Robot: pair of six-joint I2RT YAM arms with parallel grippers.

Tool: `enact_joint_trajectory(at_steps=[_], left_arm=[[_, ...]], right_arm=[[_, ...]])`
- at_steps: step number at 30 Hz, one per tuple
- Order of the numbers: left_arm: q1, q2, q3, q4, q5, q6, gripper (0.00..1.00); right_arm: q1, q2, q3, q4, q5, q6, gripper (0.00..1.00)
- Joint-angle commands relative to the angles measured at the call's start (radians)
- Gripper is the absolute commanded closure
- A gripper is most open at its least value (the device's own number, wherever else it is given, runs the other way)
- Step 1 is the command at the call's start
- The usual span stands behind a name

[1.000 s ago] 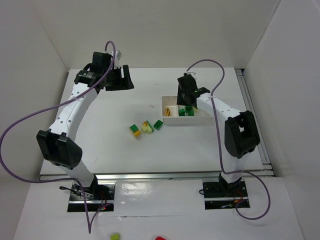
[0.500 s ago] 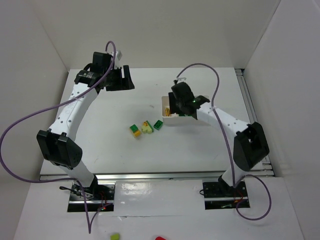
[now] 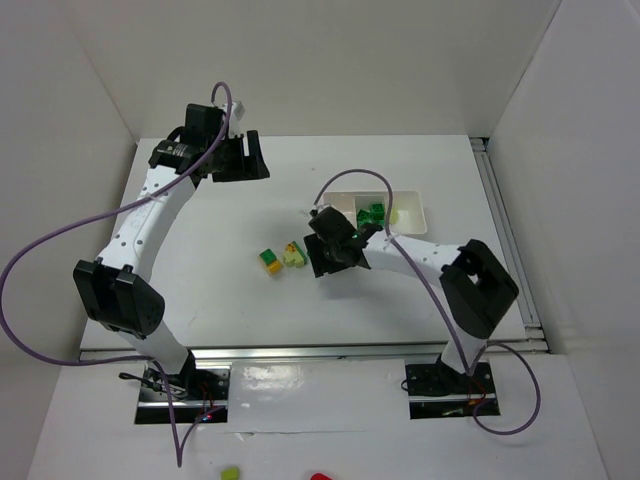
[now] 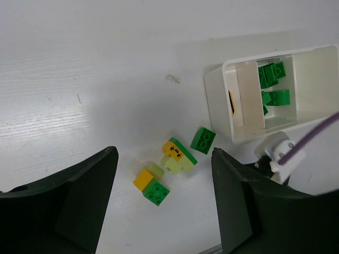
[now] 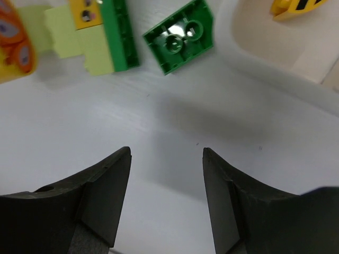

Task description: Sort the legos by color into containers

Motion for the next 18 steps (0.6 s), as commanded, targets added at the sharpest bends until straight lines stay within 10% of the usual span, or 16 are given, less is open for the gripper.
enact_joint_trajectory(at_steps=[1,18], left_arm=[[0.005,0.005,-0.005,0.013,0.012,0.021,0.19],[0.005,0.005,-0.025,0.013,0.002,0.03,0.19]], right_arm=[[-0.057,0.059,0.07,0.029,0.067,0.027,0.36],[-0.151,0.261,0.291,0.024,0.081,0.117,0.2]])
